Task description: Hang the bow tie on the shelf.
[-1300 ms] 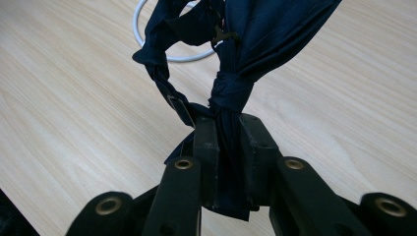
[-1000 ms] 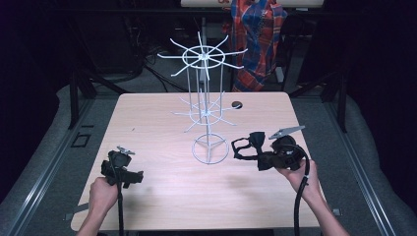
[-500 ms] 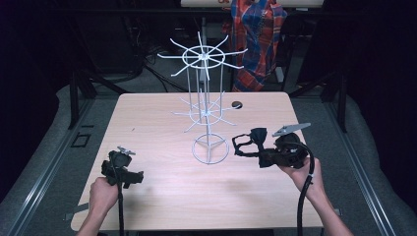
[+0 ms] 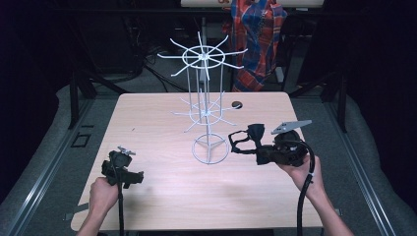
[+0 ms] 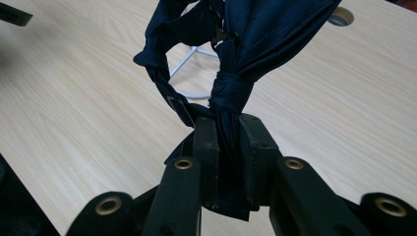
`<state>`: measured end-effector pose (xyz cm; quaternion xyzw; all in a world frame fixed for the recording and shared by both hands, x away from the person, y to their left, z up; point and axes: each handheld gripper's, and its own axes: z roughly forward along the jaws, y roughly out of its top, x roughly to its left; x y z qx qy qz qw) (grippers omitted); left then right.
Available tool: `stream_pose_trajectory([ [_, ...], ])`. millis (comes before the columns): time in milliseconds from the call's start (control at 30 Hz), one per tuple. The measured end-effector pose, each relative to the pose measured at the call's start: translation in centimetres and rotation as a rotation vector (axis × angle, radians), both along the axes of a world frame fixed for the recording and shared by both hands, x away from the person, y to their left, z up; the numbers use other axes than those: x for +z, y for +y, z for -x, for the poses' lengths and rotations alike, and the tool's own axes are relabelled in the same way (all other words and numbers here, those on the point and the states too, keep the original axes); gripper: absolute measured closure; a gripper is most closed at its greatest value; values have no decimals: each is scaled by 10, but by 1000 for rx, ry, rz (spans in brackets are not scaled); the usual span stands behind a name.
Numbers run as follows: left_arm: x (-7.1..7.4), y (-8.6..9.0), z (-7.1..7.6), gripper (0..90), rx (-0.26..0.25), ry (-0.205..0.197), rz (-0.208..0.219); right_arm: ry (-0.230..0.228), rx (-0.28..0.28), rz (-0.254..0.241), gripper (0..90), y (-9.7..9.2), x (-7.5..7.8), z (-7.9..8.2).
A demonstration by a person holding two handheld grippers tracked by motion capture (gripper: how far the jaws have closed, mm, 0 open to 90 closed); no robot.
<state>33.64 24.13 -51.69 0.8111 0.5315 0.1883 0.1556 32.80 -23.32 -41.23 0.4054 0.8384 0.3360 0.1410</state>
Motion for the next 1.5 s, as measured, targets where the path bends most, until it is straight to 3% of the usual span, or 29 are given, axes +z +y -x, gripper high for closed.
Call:
stream_pose_trajectory([
  [233, -1, -1, 0, 165, -4, 3, -4, -25, 18, -3, 791, 4, 7, 2],
  [633, -1, -1, 0, 165, -7, 4, -5, -64, 15, -50, 791, 4, 20, 0],
  [833, -1, 0, 0, 165, -7, 5, -3, -54, 15, -64, 791, 2, 22, -1],
  [967, -1, 0, -1, 165, -5, 9, -3, -70, 20, -78, 791, 2, 23, 1],
  [1500, -2, -1, -1, 165, -8, 10, -5, -74, 13, -71, 790, 2, 25, -4],
])
